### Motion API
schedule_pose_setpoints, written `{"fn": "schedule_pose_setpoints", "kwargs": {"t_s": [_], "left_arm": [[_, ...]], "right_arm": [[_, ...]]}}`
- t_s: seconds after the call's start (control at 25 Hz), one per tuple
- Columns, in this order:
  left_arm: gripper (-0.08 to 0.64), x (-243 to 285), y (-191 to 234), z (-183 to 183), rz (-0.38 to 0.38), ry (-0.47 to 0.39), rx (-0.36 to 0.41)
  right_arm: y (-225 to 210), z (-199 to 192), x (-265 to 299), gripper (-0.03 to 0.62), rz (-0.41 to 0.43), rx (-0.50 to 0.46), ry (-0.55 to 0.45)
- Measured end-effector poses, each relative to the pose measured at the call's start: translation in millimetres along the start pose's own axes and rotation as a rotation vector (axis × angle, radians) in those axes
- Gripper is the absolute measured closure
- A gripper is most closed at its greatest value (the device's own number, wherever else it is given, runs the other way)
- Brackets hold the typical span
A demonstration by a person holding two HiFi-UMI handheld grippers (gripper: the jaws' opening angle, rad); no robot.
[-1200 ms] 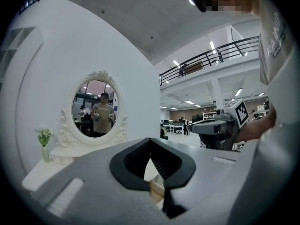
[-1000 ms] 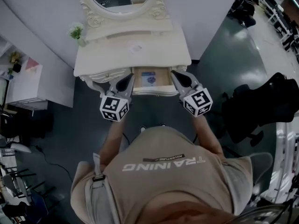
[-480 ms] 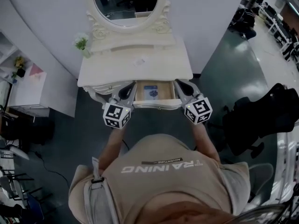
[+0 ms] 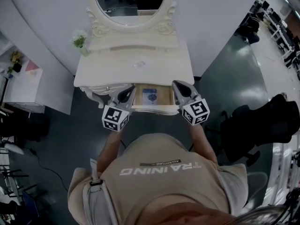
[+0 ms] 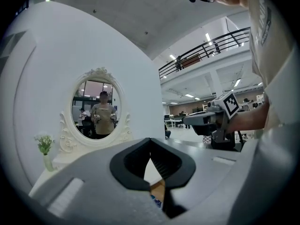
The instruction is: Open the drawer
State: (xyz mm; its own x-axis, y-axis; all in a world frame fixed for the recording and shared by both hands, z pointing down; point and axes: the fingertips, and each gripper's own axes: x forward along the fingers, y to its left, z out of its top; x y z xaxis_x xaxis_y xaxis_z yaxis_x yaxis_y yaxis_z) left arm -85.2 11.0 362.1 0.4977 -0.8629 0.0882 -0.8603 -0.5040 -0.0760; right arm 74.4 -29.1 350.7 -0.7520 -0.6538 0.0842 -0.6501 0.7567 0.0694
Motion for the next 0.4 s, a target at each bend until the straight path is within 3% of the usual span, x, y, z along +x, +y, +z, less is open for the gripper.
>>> {"fn": "schedule_pose_setpoints", "kwargs": {"t_s": [0.4], "left_arm": [[0.554,27.0,29.5,3.6,0.002,-0.011,-0.011]], "right_arm": [[-12.5,-4.7,28.4,0.589,0.014,0.001,0.031]]}}
